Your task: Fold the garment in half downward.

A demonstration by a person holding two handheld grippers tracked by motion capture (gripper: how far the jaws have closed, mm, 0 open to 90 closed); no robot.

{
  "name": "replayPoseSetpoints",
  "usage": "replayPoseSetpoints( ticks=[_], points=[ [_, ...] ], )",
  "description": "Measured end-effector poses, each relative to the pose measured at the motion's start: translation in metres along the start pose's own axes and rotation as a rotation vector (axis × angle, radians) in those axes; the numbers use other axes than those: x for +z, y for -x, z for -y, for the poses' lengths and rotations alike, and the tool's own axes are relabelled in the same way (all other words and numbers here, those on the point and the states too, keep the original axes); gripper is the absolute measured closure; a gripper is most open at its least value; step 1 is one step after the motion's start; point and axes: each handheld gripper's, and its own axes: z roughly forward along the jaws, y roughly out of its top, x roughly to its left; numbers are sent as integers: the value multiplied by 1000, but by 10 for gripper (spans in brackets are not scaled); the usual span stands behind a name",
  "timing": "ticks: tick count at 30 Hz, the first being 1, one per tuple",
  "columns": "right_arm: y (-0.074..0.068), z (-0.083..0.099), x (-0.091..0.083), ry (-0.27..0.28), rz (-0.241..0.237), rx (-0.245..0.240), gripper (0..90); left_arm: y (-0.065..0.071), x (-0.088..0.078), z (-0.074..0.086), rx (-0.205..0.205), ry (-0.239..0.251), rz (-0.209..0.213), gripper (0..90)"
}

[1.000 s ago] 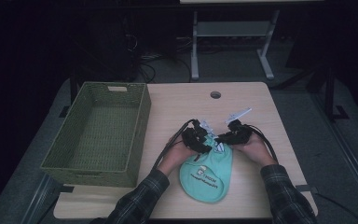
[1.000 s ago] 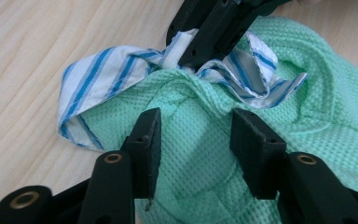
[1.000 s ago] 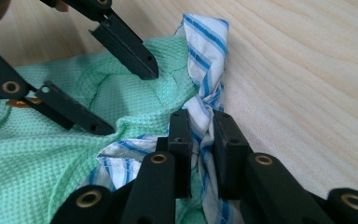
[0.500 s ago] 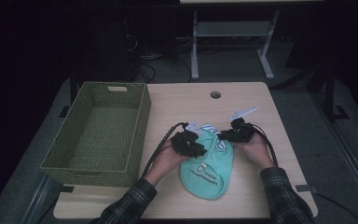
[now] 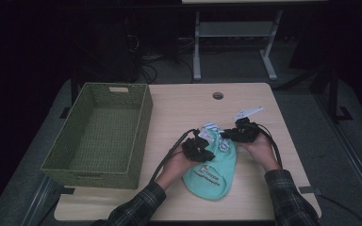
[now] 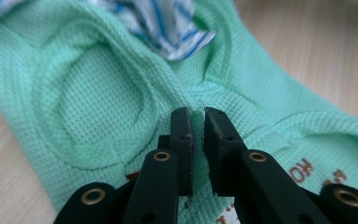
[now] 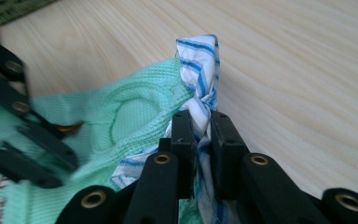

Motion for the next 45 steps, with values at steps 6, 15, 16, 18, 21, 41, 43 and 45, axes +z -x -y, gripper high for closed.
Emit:
replayPoseSetpoints(
  ticks=[6,15,16,18,21,41,43,45],
  points=[
    [-9,-5,-13,47,-24,-19,815,1,6,2,9,0,-19,829],
    [-23,-7,-31,109,-54,-41,815,-5,8,1,3,19,-51,831],
    [-24,-7,-32,113,-58,-44,815,-6,8,1,-3,22,-54,831],
    [-29,-8,-35,121,-62,-54,815,-7,8,1,-7,30,-62,829],
    [-35,-7,-36,120,-41,-80,815,-6,7,1,-12,30,-66,788],
    [-69,-6,-46,135,73,-185,813,24,-42,53,12,-41,-54,759],
    [-76,-3,-45,139,72,-208,813,25,-39,54,3,-47,-57,759],
    [-81,-1,-43,139,73,-216,812,25,-39,54,1,-43,-57,760]
  ],
)
